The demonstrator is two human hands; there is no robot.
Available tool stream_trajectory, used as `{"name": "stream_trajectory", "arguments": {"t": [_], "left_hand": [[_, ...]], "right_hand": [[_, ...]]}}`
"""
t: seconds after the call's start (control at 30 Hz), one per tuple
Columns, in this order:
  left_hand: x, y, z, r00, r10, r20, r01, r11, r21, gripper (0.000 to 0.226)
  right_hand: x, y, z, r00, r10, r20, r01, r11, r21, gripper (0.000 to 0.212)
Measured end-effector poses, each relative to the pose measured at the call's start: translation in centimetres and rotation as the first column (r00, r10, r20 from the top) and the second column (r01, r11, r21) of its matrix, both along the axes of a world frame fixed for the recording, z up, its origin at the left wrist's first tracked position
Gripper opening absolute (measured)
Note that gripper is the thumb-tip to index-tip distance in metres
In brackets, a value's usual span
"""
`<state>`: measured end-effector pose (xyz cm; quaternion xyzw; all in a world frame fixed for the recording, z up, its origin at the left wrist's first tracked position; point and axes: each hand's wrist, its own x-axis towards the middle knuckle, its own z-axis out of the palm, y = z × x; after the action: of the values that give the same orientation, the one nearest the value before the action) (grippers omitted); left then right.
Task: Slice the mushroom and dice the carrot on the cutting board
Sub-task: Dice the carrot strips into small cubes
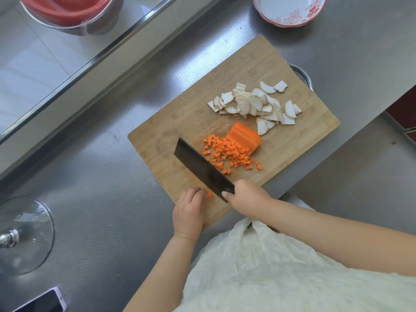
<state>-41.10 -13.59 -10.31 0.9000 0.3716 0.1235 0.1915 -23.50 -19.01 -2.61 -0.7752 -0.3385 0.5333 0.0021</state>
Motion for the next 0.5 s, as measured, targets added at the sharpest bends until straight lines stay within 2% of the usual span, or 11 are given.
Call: {"name": "stream_trajectory", "arguments": {"t": [0.13,0.3,0.5], "left_hand": [[-0.1,0.2,0.4,1.000,-0.012,0.005,0.012,0.999,0.045,0.024],[-0.7,0.2,-0.3,0.999,-0.032,-0.027,0.033,0.999,0.037,0.027],[-0.7,0.4,-0.5,0.998,-0.055,-0.013,0.055,0.998,0.042,0.027]], "right_hand": [[0.3,-1.1,0.4,0.998,0.063,0.031,-0.065,0.996,0.063,0.035],[0.0,-2.1,1.2,0.964,0.244,0.105,-0.252,0.965,0.075,0.031],[-0.4,-2.0,1.3,0.953,0.279,0.122,-0.287,0.956,0.054,0.032]]}}
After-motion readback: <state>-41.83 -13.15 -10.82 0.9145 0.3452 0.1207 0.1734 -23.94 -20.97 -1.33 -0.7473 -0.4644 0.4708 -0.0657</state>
